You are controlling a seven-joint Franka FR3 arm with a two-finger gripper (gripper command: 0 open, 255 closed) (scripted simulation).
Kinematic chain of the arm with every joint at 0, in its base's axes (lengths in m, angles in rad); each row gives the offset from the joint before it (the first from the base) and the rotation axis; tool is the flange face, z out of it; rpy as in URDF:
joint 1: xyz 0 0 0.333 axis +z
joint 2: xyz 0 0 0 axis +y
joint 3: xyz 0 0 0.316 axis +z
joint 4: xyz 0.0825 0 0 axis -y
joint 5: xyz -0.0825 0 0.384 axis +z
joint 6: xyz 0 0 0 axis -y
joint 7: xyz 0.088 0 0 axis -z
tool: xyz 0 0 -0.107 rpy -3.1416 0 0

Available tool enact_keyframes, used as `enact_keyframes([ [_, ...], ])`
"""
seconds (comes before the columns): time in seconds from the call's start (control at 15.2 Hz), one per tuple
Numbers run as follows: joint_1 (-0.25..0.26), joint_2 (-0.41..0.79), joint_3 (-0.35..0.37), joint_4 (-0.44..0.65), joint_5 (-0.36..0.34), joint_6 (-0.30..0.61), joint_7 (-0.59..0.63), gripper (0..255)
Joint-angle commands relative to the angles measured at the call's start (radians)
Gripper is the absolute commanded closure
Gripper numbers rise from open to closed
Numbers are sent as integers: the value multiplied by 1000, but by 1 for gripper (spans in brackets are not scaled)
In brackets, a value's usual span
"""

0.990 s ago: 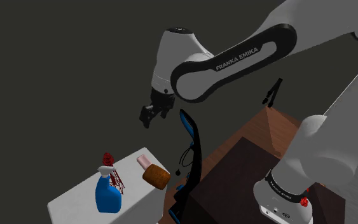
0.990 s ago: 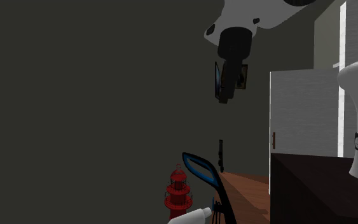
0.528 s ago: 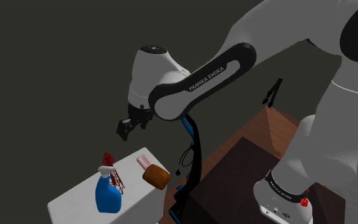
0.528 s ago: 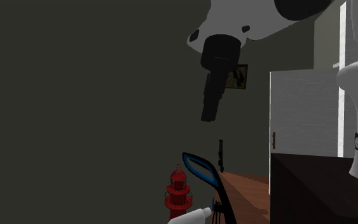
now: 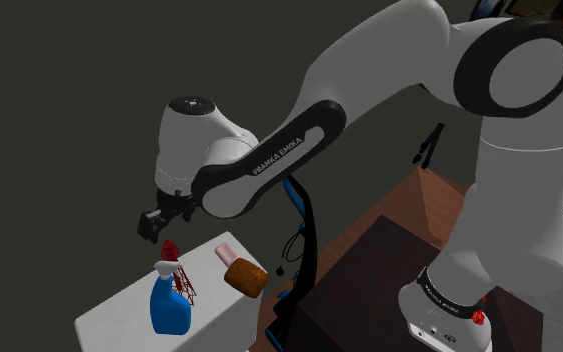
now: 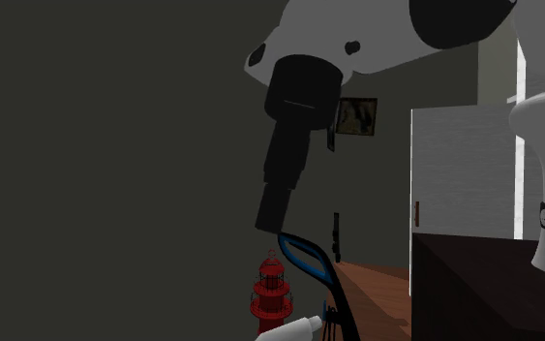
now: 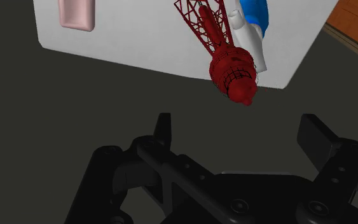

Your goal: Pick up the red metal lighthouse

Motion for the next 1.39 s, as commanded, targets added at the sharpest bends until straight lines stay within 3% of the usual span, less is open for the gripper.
enact_keyframes([
  [0.0,23,38,-6,34,-20,10,19,0],
  [0.59,43,106,-34,26,-54,85,44,0],
  [0.66,42,105,-34,25,-54,85,44,255],
  [1.32,40,96,-30,27,-50,75,41,255],
])
